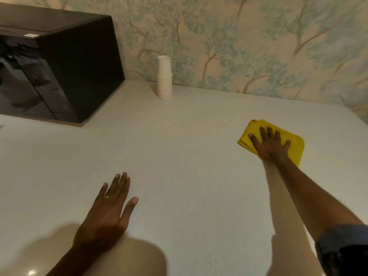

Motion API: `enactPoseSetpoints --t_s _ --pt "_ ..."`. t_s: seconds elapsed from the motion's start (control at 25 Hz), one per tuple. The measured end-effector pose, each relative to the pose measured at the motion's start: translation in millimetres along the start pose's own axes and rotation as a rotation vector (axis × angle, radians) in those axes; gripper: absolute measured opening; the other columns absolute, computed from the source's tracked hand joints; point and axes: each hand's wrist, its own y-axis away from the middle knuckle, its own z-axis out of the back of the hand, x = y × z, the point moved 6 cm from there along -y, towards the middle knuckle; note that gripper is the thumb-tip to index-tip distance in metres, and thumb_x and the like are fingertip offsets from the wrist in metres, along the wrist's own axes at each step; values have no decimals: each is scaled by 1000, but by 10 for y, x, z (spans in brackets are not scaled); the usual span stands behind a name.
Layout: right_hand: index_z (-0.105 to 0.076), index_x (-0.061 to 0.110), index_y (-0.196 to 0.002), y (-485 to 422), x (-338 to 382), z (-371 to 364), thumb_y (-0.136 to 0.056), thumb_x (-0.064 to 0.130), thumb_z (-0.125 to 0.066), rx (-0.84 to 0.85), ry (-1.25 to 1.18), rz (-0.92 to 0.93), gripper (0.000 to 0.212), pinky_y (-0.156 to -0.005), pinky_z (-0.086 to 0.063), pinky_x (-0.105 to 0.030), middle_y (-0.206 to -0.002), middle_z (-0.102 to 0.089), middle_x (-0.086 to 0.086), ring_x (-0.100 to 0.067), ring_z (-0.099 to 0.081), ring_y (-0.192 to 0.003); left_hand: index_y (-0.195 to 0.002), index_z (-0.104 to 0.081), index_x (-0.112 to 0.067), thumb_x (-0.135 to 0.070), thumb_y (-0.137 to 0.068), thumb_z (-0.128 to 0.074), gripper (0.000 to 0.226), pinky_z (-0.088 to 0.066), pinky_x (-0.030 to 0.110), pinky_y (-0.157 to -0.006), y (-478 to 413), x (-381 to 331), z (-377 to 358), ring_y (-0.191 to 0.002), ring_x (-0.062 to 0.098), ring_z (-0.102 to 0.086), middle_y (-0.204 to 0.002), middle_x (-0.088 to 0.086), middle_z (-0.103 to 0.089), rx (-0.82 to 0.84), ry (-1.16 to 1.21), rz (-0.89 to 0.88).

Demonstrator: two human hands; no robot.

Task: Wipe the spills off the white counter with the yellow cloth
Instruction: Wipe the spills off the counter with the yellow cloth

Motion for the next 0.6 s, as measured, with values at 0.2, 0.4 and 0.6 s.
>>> enactPoseSetpoints --t_s 0.2,0.4,0.6 --pt "-13 33 -161 829 372 -103 -93 77 -22 19 28 71 81 -120 2 -68 -171 -4 6 -25 2 -158 -159 1 -24 -69 -93 1 80 3 31 -129 24 -14 -21 -154 -2 12 -169 -11 3 -6 -19 10" --pt "-7 43 -159 2038 687 -271 -90 80 -17 28 71 409 79 -123 0 -63 -170 -2 13 -19 2 -159 -160 -12 -12 -62 -97 -8 81 -5 35 -129 52 -39 10 -157 8 -4 -169 -2 -9 -43 -14 -19" --pt "2 53 -155 2721 74 -214 -91 82 -18 28 58 535 74 -125 1 -57 -168 6 24 -9 12 -157 -158 -19 -6 -55 -100 -13 77 -9 38 -129 82 -94 79 -157 15 -10 -168 5 -15 -75 -50 -34"
